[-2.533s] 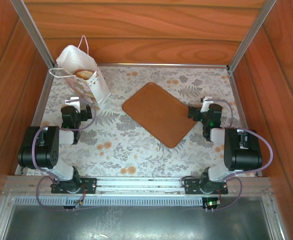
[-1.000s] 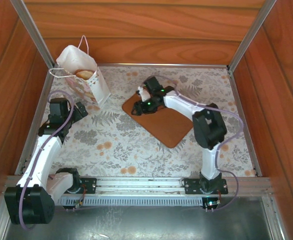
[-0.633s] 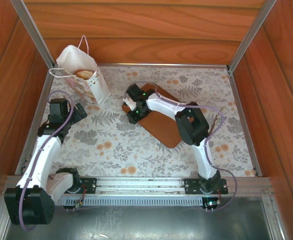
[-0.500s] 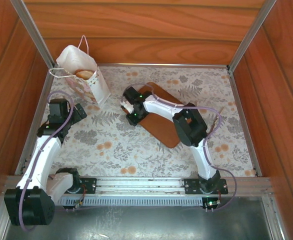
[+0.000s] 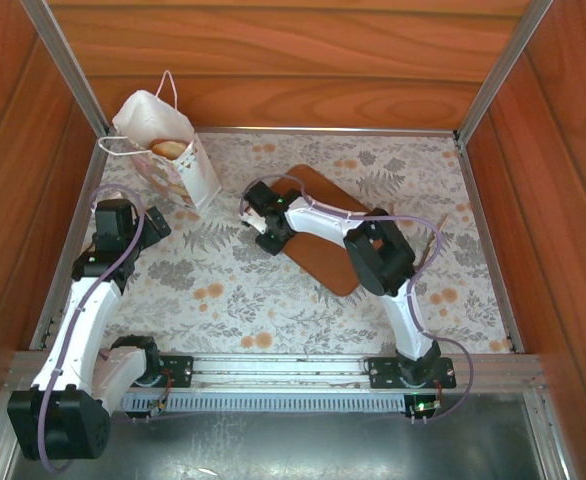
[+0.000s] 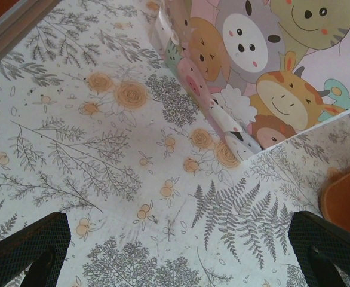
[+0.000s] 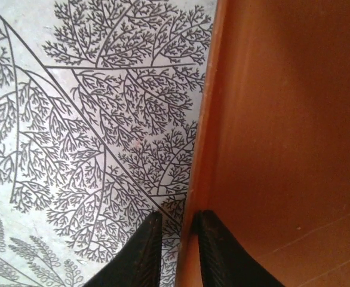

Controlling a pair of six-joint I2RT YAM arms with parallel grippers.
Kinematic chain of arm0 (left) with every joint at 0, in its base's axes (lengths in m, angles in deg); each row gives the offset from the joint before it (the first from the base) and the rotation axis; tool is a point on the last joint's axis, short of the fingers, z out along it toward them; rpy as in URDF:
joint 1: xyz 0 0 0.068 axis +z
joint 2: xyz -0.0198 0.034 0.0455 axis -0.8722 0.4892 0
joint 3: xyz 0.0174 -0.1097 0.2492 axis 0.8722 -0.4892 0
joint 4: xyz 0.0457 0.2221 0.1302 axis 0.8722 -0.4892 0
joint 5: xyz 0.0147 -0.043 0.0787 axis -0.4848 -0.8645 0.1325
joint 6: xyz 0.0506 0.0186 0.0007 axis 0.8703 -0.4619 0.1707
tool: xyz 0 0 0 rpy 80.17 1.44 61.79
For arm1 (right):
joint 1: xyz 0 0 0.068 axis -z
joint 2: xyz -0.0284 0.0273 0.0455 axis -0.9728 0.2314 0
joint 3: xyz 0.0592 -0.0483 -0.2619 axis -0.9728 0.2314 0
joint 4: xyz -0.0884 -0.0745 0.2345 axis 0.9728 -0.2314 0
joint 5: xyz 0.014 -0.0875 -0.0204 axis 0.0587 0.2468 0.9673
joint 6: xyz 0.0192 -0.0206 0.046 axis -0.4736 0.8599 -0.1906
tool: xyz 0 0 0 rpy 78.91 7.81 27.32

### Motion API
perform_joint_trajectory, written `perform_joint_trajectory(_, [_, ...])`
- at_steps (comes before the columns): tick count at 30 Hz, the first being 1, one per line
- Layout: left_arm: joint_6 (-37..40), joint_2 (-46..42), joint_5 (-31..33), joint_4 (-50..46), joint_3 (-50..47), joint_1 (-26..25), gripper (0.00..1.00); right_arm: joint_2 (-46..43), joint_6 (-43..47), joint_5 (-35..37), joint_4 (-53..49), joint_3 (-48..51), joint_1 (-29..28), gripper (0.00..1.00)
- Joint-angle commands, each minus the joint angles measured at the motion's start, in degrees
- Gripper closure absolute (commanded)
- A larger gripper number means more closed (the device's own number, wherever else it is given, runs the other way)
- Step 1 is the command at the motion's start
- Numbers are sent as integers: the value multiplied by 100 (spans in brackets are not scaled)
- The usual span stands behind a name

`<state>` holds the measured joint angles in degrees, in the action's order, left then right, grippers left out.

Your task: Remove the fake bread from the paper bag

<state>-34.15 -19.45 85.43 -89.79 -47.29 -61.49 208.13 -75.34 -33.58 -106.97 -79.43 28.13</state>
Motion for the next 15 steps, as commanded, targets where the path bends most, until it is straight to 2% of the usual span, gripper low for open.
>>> perform_joint_trajectory(1, [13, -103, 72, -116, 7, 24, 0, -104, 443, 93, -15, 415, -64, 79])
perform_joint_trajectory(6, [-8, -59, 100, -111, 17, 23, 0, -478, 847, -11, 369, 1057, -95, 89])
perform_joint_trajectory(15, [67, 15, 89, -114, 100, 16, 0, -1641, 2434, -757, 1316, 2738, -114, 91])
